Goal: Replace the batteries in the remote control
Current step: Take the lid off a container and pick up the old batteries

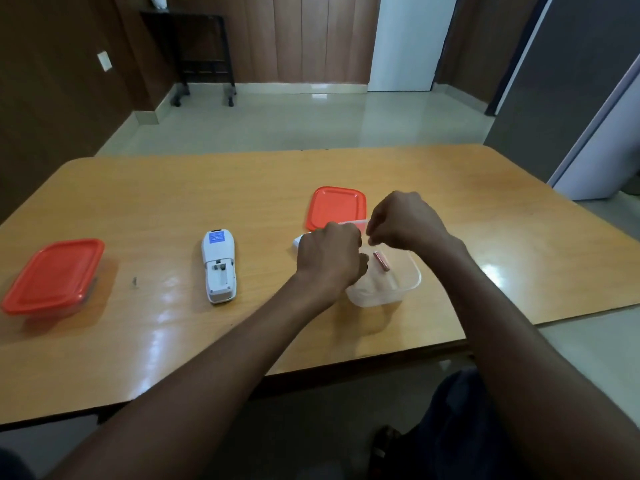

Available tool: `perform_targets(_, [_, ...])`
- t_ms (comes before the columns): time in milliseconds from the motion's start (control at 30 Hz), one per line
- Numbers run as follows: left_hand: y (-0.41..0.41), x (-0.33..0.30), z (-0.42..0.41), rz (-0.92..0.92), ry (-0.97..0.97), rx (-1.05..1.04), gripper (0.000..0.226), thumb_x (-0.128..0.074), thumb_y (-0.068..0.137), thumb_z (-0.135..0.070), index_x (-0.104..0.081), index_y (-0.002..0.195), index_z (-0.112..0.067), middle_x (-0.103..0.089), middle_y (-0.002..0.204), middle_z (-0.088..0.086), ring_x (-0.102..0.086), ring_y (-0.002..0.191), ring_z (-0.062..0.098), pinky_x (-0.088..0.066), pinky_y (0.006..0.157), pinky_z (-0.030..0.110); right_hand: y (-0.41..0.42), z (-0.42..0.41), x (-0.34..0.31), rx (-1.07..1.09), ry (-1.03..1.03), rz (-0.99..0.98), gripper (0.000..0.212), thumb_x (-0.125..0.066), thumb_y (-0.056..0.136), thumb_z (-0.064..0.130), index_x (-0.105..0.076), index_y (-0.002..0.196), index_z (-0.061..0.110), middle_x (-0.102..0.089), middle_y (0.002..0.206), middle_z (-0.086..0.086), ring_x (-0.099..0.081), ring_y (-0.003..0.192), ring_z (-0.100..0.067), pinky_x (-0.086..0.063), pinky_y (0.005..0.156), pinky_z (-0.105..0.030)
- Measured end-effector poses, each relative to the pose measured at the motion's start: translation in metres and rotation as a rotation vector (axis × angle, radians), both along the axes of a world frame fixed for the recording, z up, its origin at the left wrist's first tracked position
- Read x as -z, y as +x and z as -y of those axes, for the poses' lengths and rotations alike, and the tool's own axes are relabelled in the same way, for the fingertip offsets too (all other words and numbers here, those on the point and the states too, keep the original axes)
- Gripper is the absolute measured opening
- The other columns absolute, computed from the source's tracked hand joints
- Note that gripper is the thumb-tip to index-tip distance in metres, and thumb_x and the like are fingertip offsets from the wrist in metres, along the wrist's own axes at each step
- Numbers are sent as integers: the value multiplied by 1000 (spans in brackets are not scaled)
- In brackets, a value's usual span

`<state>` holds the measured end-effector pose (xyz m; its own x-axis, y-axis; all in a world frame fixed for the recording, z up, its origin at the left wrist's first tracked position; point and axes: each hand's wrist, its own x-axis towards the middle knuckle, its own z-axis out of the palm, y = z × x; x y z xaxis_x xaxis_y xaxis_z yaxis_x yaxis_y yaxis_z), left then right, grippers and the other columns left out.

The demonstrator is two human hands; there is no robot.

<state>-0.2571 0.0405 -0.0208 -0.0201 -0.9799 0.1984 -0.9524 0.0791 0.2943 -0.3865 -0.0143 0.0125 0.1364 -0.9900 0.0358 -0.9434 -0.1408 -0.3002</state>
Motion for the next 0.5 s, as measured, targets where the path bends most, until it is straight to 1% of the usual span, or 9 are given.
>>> perform_targets(67, [4,-3,4,-108,-58,-39,30,-61,90,-44,-73,112,-28,-76,102,3,-70,95,29,-45,72,30,-7,8,-3,46,-60,207,12,-77,73,9,-79,80,18,-74,75,-4,-71,69,-23,-62,65,-38])
perform_targets(133, [11,-5,12,-282,-135,-140,27,-57,88,-42,-75,103,-29,-76,95,2,-70,89,30,-50,70,32,-11,16,1,124,-131,304,14,-67,76,10,-78,80,17,-75,81,-6,-70,76,-27,-61,68,-37])
perform_targets(167, [16,-5,19,-385,-136,-199,26,-56,87,-40,-75,101,-28,-76,93,2,-69,87,30,-51,69,32,-11,21,4,164,-134,333,16,-63,78,11,-78,83,15,-75,85,-8,-70,81,-29,-59,70,-35])
perform_targets(233, [28,-2,38,-576,-62,-292,25,-55,87,-34,-72,105,-28,-74,96,2,-68,87,28,-49,68,31,-9,32,12,209,-76,380,23,-58,84,15,-77,93,5,-75,96,-17,-68,92,-35,-58,78,-36])
perform_targets(300, [40,4,59,-671,91,-331,36,-54,87,-25,-66,120,-24,-72,109,3,-66,96,27,-49,74,31,-4,42,20,226,41,451,35,-57,92,25,-72,102,-5,-72,109,-24,-65,102,-40,-56,87,-42])
perform_targets(333, [46,6,69,-676,179,-334,44,-54,85,-23,-61,129,-22,-69,118,4,-64,105,28,-51,82,33,-2,46,23,233,105,483,39,-55,95,30,-70,102,-6,-70,111,-24,-64,102,-39,-55,85,-39])
perform_targets(400, [51,10,83,-636,302,-345,57,-53,83,-22,-52,140,-22,-62,133,7,-57,120,32,-51,99,42,3,52,27,239,204,532,37,-50,98,35,-65,97,1,-66,109,-18,-60,91,-32,-45,70,-31])
perform_targets(433, [52,12,89,-641,325,-350,59,-54,83,-21,-50,143,-22,-59,137,8,-56,122,33,-50,102,45,5,55,29,243,238,569,32,-49,98,33,-63,98,4,-64,108,-15,-57,88,-29,-41,64,-29])
perform_targets(500, [52,13,97,-747,324,-361,61,-61,84,-18,-48,144,-17,-57,139,12,-57,122,33,-51,102,46,8,61,30,259,287,662,27,-50,95,28,-61,105,6,-62,108,-12,-58,87,-27,-38,60,-27])
